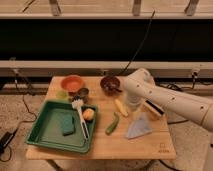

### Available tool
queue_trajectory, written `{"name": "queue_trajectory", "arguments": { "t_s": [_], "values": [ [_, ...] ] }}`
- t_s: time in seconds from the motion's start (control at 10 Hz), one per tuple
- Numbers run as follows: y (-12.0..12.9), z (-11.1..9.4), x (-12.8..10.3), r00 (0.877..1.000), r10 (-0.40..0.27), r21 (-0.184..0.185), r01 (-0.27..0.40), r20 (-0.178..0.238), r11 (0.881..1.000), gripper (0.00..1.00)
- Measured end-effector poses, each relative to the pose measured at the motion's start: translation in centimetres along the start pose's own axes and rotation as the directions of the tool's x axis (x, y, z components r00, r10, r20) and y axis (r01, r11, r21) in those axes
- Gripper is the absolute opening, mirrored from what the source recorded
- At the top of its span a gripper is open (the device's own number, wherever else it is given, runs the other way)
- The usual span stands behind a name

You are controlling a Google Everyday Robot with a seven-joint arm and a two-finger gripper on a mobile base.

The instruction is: Place pepper in tray

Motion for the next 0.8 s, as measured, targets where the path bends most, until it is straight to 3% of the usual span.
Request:
{"name": "queue_trajectory", "arguments": {
  "t_s": [0.4, 0.6, 0.8],
  "values": [
    [0.7, 1.4, -3.4, 0.991, -0.137, -0.012, 0.137, -0.002, 0.990, 0.66],
    [1.1, 2.1, -6.2, 0.978, -0.208, -0.014, 0.209, 0.008, 0.978, 0.66],
    [1.4, 2.9, -7.0, 0.969, -0.248, -0.019, 0.248, 0.012, 0.969, 0.66]
  ]
}}
